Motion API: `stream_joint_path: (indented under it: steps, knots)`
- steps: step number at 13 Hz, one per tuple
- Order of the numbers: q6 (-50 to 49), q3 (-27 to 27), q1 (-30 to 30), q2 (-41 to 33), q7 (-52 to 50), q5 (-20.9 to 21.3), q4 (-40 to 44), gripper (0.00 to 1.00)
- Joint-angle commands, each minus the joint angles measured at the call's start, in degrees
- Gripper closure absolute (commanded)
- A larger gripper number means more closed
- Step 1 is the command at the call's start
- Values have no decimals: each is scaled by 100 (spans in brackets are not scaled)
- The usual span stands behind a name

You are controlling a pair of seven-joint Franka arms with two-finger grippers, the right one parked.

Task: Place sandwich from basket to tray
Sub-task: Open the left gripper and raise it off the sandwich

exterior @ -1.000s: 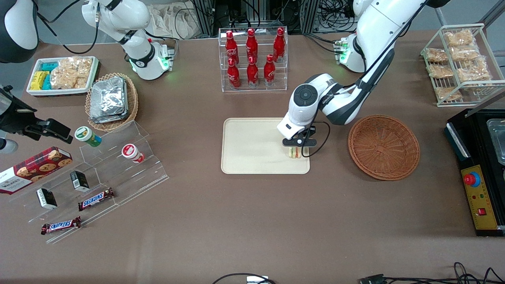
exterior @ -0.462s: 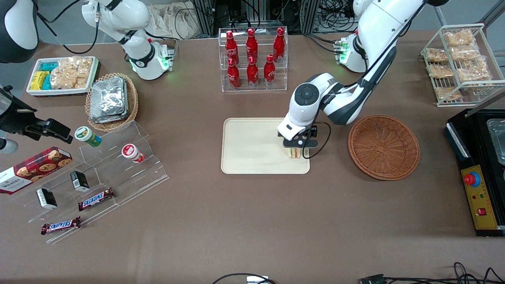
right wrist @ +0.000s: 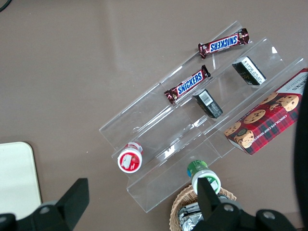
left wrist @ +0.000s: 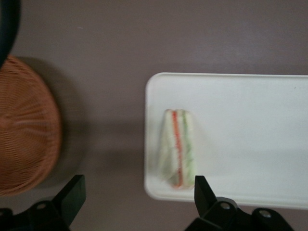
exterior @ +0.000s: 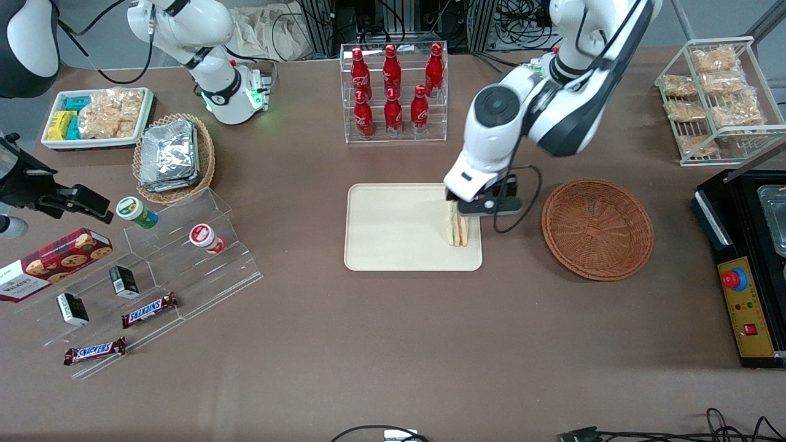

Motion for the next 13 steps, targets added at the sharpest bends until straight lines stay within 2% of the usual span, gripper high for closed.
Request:
stream_joint_path:
  steps: [1, 5, 8, 9, 13]
  knots:
    - [-820, 1004, -63, -955, 1137, -394, -3, 0]
    - [-1305, 2656, -326, -1712, 2105, -596, -117, 0]
    - [-1709, 3388, -371, -1819, 2764, -632, 6, 0]
    - [-1719, 3547, -371, -1819, 2828, -701, 41, 0]
    - [-1789, 3566, -353, -1758, 2846, -720, 269, 0]
